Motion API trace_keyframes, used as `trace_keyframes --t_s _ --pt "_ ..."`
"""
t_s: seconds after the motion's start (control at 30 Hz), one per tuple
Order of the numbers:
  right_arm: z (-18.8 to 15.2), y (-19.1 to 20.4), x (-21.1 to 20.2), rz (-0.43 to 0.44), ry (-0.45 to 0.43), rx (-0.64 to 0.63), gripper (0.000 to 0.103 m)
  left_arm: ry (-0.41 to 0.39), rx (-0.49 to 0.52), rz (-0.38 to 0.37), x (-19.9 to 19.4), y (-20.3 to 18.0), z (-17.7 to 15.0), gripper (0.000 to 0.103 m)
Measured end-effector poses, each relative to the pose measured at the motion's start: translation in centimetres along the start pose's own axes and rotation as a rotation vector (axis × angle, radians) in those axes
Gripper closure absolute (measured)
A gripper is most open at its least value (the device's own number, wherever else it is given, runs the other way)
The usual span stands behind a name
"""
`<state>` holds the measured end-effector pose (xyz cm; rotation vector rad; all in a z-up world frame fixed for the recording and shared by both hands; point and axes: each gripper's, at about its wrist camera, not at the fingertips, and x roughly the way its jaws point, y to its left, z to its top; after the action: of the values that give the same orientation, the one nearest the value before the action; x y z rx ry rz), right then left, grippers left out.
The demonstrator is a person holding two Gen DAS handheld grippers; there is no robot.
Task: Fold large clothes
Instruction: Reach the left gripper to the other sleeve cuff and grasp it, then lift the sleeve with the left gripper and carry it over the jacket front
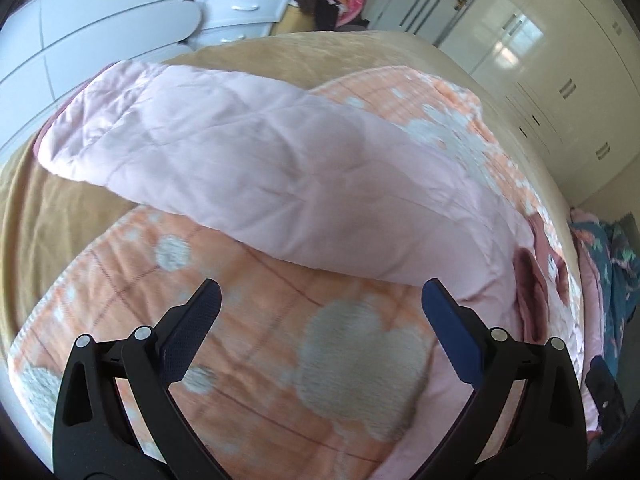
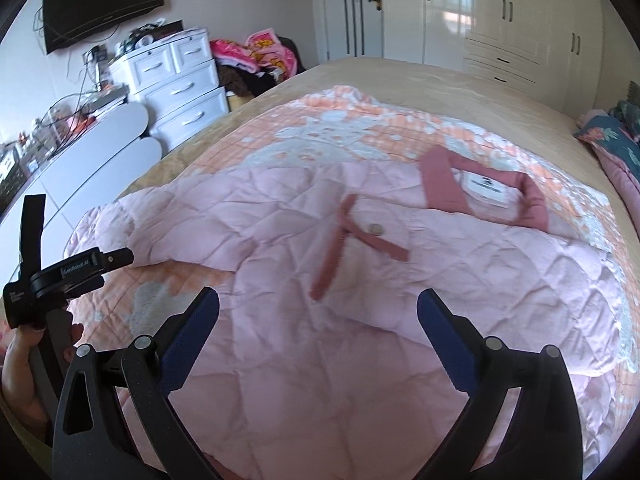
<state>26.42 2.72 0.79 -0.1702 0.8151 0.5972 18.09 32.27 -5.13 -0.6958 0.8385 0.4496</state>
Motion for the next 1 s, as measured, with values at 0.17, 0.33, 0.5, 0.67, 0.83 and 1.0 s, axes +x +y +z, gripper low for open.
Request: trace_keyframes --t_s 0.17,0.33,0.5,0.67,0.83,1.0 --pt "0.1 2.4 1.3 0.023 0.021 -0.034 0.004 -0.012 -0.068 0.000 0.2 2.9 0.9 0.009" --pt "0.1 4.1 2.2 0.043 0.033 -0.048 0.004 -0.024 -0.126 -0.018 0.7 5.5 1.7 0.009" --pt "-0.3 4.6 2.8 0.043 0.044 -0.054 0.004 -0.045 -0.237 -0.056 1.0 8.6 3.1 0.009" --pt "-0.7 3.6 2.7 0.043 0.047 -0.024 0.004 -0.076 -0.309 -0.031 1.1 10.8 4.8 0.009" --pt "-0.8 2.0 1.9 0.042 0.037 0.016 0.004 -0.114 -0.389 -0.003 1.4 13.6 6.6 0.009" --pt "-0.9 0.3 0.9 0.022 0.019 0.044 0.004 -0.159 -0.410 0.047 0.8 13.9 7.6 0.057"
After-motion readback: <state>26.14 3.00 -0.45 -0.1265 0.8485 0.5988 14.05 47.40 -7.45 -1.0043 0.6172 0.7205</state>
